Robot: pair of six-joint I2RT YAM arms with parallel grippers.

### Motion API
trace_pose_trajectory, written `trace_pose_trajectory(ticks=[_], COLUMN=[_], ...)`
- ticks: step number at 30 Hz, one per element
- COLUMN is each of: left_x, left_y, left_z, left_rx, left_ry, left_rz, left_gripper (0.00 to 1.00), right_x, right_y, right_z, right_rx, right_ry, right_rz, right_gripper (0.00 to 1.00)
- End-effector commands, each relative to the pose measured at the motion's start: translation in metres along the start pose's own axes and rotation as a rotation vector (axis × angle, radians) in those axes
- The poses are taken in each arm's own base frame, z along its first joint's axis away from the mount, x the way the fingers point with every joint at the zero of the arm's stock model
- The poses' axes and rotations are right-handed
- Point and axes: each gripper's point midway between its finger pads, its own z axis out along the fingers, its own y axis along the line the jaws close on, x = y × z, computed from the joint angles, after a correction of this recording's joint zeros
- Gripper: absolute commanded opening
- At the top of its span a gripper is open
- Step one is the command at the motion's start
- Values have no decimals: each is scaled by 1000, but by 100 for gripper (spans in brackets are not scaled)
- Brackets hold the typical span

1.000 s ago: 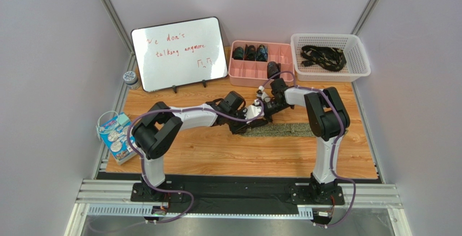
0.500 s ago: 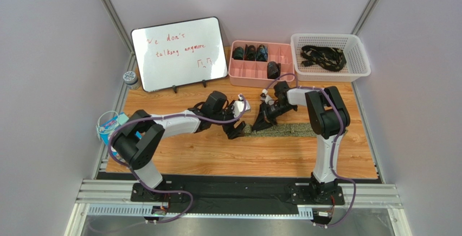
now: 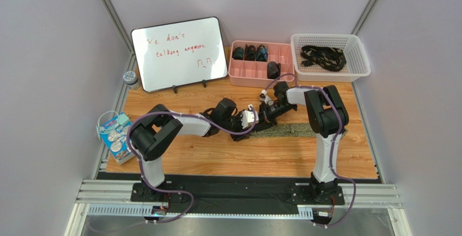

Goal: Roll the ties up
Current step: Roll the tie at the center of the board.

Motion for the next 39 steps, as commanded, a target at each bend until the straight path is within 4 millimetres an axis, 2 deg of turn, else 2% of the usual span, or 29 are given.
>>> trace_pose_trajectory(ticks=[1, 2, 4, 6, 7, 8, 10, 11, 14, 18, 22, 26, 29, 31, 32, 34, 35, 36, 39], left_x=[-7, -7, -5, 4, 7, 18, 24, 32, 43, 50, 50, 51, 51, 52, 51, 51, 51, 49, 42], left_y=[-4, -5, -7, -9, -9, -14, -12, -15, -17, -14, -9, -7, -7, -9, -10, -13, -13, -13, -13], left_z=[16, 18, 22, 21, 20, 17, 14, 10, 3, 0, 0, 0, 0, 0, 0, -1, -1, -2, -5], left_rx=[21, 27, 28, 34, 36, 52, 35, 39, 31, 15, -2, -4, 4, 14, 18, 32, 31, 33, 31], left_ry=[-4, 12, 35, 79, 94, 140, 173, 209, 272, 334, 364, 392, 395, 396, 395, 389, 386, 377, 343], left_rz=[121, 120, 116, 93, 90, 75, 63, 49, 10, -20, -17, -21, -24, -25, -25, -20, -16, -11, -8], left_gripper=[56, 49, 41, 27, 17, 14, 6, 5, 3, 3, 4, 6, 9, 11, 12, 14, 15, 16, 30], right_x=[7, 6, 6, 5, 4, 4, 3, 3, 4, 8, 14, 11, 8, 3, 2, 2, 3, 2, 3], right_y=[-45, -44, -40, -34, -32, -29, -21, -18, -5, 14, 22, 21, 13, 5, 0, -11, -14, -17, -28], right_z=[13, 11, 10, 5, 0, -4, -21, -27, -47, -55, -38, -24, -17, -13, -12, -14, -14, -16, -19], right_rx=[159, 156, 151, 148, 140, 132, 118, 116, 90, 48, 17, 9, 30, 51, 65, 74, 78, 80, 90], right_ry=[17, 12, 10, -6, -14, -25, -58, -70, -105, -121, -74, -59, -50, -48, -44, -44, -42, -42, -43], right_rz=[5, 2, -2, -21, -22, -23, -39, -48, -68, -100, -103, -103, -104, -96, -92, -61, -49, -37, -7], right_gripper=[0, 0, 0, 1, 4, 12, 25, 38, 50, 52, 51, 50, 48, 41, 26, 14, 1, 0, 0])
